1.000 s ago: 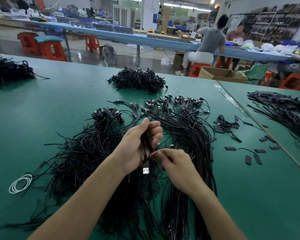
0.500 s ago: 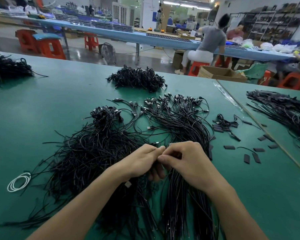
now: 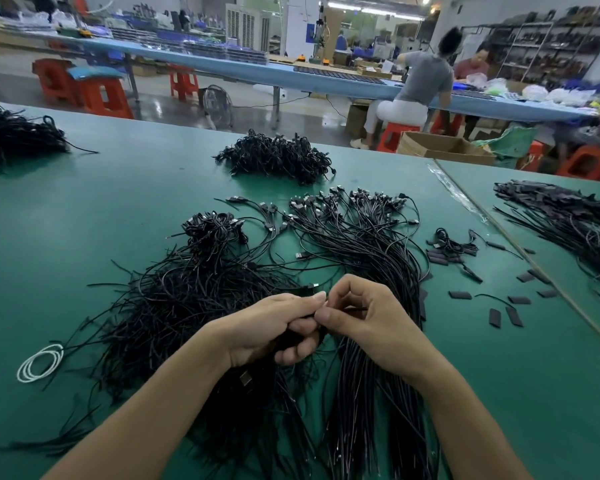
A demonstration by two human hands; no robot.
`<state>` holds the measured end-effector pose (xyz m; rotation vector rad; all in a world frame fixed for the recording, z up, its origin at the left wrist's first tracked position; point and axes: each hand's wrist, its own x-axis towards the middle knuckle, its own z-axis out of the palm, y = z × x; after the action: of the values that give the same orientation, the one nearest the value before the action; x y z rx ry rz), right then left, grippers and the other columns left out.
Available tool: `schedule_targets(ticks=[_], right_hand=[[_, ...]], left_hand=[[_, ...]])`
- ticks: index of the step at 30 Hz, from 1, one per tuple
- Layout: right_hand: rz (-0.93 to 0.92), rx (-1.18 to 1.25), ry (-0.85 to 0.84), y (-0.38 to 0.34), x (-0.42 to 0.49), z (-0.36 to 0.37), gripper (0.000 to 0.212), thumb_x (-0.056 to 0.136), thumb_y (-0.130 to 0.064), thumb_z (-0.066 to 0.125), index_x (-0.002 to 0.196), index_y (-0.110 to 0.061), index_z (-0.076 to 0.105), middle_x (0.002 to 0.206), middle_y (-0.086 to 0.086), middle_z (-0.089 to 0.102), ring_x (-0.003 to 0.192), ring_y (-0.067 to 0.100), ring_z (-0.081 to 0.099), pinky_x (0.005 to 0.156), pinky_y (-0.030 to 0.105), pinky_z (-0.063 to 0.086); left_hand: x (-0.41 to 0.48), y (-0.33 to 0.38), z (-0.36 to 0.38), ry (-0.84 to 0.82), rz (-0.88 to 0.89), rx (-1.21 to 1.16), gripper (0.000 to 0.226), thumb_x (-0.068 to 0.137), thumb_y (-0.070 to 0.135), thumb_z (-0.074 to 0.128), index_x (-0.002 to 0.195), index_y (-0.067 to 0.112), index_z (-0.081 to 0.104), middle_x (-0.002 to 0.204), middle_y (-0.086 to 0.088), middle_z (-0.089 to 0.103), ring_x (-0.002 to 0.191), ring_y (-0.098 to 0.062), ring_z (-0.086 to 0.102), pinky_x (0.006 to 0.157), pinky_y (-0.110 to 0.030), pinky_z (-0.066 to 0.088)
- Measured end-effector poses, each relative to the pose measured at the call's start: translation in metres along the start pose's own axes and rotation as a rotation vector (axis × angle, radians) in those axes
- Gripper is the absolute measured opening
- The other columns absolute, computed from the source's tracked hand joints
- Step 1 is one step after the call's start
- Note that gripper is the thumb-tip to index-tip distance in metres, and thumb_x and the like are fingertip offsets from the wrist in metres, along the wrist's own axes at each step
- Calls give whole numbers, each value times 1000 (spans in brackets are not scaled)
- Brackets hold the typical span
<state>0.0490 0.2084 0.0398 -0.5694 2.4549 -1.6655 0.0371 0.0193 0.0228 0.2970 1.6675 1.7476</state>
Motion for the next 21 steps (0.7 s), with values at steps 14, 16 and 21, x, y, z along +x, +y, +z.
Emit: schedule_targets(ticks=[14, 16, 21], right_hand=[[-163, -284, 227, -3, 0, 21, 23, 87, -14, 75, 77, -23, 56, 70, -10, 62, 68, 4, 60, 59, 11, 44], [-199, -281, 250, -5, 2, 20, 22, 86, -14, 75, 78, -21, 57, 69, -11, 62, 67, 5, 60, 59, 10, 42], [-187, -201, 263, -7, 11, 16, 19, 85, -17, 77, 77, -25, 62, 72, -9, 67, 58, 7, 63, 58, 11, 45]], left_hand=[[12, -10, 13, 90, -8, -299, 43, 95, 38, 39, 82, 18, 75, 80, -9, 67, 73, -22, 68, 69, -42, 59], [9, -9, 13, -5, -30, -249, 54, 96, 51, 32, 97, 20, 76, 91, -11, 73, 80, -27, 72, 59, -37, 59], [13, -10, 10, 230, 17, -175, 64, 97, 64, 38, 68, 16, 70, 55, -6, 57, 31, -10, 39, 30, -11, 25]])
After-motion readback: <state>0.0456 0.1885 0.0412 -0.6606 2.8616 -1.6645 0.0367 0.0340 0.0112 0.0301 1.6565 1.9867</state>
